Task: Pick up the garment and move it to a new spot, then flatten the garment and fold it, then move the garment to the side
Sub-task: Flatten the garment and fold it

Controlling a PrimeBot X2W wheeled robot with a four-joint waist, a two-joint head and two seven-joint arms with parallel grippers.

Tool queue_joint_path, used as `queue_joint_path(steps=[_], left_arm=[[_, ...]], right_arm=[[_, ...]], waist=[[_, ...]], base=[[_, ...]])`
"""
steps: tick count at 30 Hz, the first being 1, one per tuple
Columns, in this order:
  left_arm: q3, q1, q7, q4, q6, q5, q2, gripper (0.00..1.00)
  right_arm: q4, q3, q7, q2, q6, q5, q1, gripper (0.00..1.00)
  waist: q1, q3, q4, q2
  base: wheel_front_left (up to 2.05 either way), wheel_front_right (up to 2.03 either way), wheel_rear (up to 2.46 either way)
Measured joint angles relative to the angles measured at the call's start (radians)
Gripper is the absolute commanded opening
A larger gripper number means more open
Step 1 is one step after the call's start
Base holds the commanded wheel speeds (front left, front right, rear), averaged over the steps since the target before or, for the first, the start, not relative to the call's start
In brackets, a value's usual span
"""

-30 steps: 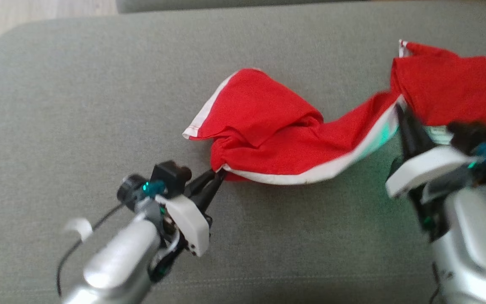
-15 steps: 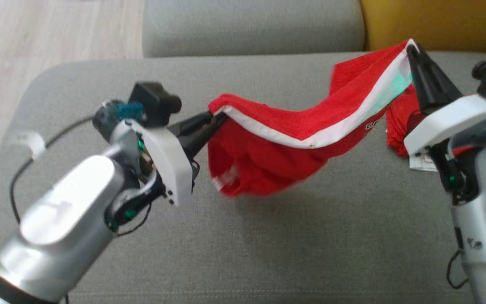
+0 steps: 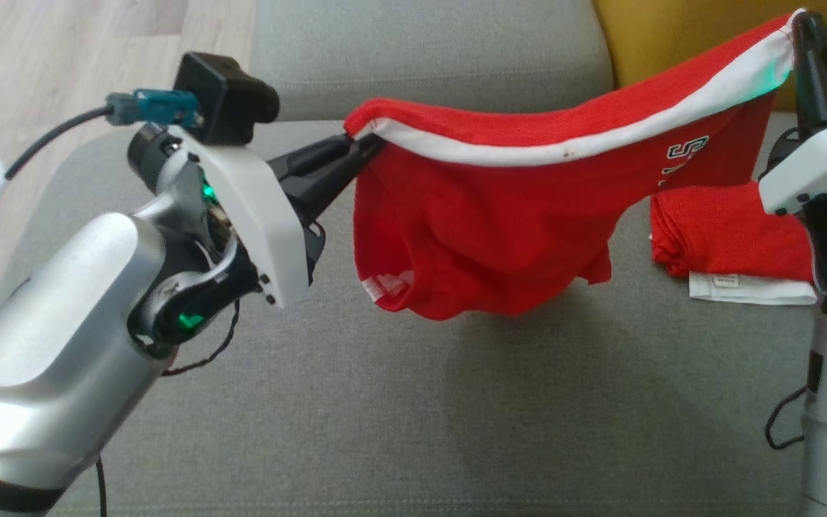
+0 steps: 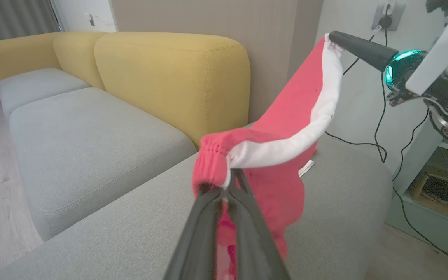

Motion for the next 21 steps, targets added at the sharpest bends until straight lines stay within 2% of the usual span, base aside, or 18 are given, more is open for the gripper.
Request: queue_joint_path(steps=[6, 10, 13, 14, 15, 18, 21], left_arm=[[0.016, -0.017, 0.015, 0.021, 0.017, 0.008, 0.002, 0.0], [0.045, -0.161, 0.017, 0.097, 0.006, 0.061, 0.006, 0.0], [0.082, -0.348, -0.022, 0.202, -0.012, 0.112, 0.002, 0.0], [0.101, -0.471, -0.069, 0.27, -0.021, 0.164, 0.0, 0.0], [0.109, -0.532, -0.101, 0.305, -0.026, 0.195, -0.002, 0.0], [0.108, -0.68, -0.215, 0.413, -0.037, 0.286, -0.022, 0.0], [0.086, -0.759, -0.341, 0.522, -0.043, 0.366, -0.046, 0.0]], right_arm=[[0.005, 0.019, 0.068, 0.024, 0.0, -0.037, -0.058, 0.0], [0.087, 0.064, 0.05, 0.025, 0.0, -0.075, -0.277, 0.0], [0.205, 0.042, -0.038, 0.025, 0.0, -0.095, -0.518, 0.0], [0.291, 0.016, -0.112, 0.025, 0.0, -0.113, -0.67, 0.0], [0.334, 0.003, -0.16, 0.025, 0.0, -0.126, -0.743, 0.0], [0.47, -0.025, -0.313, 0.025, 0.0, -0.14, -0.92, 0.0], [0.613, -0.024, -0.439, 0.025, 0.0, -0.123, -1.007, 0.0]], waist=[[0.0, 0.046, -0.006, 0.0], [0.0, 0.126, -0.011, 0.0], [0.0001, 0.213, -0.012, 0.0], [0.0002, 0.276, -0.012, 0.0], [0.0002, 0.309, -0.012, -0.0001], [0.0004, 0.402, -0.008, -0.0001], [0.0005, 0.483, 0.0, -0.0001]], base=[[0.0, 0.0, 0.0], [0.0, 0.0, 0.0], [0.0, 0.0, 0.0], [0.0, 0.0, 0.0], [0.0, 0.0, 0.0], [0.0, 0.0, 0.0], [0.0, 0.0, 0.0]])
